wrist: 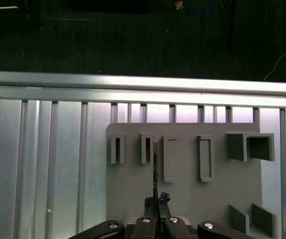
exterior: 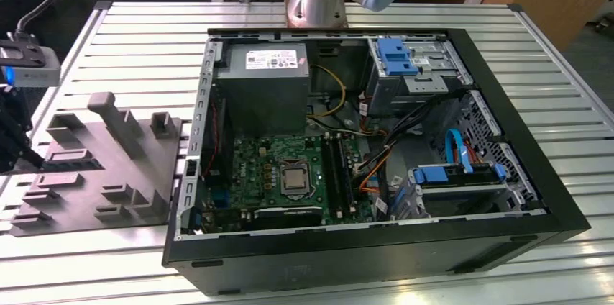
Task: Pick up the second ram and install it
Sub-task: 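Pick up the second ram and move it above second insertion slot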
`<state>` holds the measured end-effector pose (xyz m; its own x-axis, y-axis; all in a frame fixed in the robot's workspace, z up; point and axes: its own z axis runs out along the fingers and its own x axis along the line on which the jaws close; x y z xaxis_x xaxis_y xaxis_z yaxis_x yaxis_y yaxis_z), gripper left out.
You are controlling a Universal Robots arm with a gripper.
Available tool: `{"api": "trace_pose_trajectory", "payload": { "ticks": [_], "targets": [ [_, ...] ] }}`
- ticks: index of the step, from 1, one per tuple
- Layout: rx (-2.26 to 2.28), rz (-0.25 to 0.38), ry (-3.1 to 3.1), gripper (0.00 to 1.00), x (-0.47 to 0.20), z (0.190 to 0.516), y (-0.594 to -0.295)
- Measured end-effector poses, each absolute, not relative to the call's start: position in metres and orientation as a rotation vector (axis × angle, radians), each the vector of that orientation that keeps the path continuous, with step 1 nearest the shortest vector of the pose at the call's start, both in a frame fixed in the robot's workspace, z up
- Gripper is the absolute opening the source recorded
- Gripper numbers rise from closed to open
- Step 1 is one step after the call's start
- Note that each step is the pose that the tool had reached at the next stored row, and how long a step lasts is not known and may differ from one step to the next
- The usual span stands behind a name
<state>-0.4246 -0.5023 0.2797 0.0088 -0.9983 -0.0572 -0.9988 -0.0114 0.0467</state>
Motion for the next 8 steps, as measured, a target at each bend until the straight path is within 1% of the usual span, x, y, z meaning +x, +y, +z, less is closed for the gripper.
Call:
{"api": "trace_pose_trajectory", "payload": {
  "ticks": [8],
  "targets": [
    [-2.226, 0.115, 2.204, 0.13, -0.425, 0.296, -0.502]
  ]
}}
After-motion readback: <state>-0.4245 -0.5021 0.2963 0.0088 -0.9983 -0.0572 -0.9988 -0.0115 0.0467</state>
